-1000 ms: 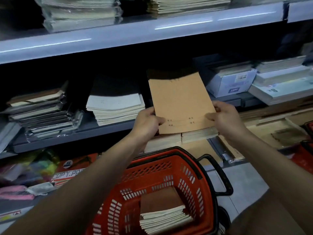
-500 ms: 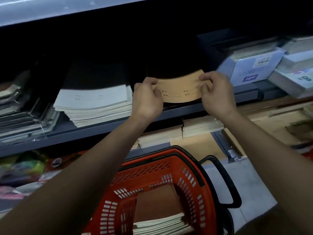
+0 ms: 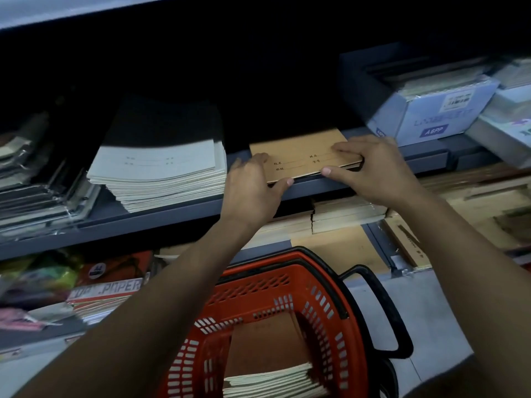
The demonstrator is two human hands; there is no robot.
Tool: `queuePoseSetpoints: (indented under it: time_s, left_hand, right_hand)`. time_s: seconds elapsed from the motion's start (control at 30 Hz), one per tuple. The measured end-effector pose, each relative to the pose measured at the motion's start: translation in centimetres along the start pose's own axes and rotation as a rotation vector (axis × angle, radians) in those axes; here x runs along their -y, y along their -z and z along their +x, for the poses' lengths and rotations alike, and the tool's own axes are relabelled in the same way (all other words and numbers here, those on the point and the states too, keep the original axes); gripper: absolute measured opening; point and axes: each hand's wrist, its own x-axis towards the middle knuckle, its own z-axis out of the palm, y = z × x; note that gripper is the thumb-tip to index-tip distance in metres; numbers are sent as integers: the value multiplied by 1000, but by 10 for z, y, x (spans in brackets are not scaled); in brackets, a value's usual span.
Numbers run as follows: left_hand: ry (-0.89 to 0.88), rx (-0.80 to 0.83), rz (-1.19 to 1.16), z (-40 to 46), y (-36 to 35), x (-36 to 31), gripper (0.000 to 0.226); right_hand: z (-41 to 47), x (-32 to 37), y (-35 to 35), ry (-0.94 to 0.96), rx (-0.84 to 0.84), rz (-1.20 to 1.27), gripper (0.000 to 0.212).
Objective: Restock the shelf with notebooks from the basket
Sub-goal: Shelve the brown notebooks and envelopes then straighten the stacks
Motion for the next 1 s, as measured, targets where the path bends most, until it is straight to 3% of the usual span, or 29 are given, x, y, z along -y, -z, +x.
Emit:
queuePoseSetpoints:
  time_s: [0.17,0.37,0.63,1.0]
  left_hand:
    - [40,-132,-69,0,-6,0,51]
    - [59,-181,-58,-1,-6,-2,45]
    - [-37,-134,49,-9,-3,-3,51]
    - [-124,-62,112,-59,31,10,57]
  right_hand:
    - [4,-4,-1,29,-27,-27,66]
    - [3,0,1,53,-42,-80,63]
    - [-5,7,0,105,-71,-151,57]
    - [-50,33,-3,-53,-142,-138,67]
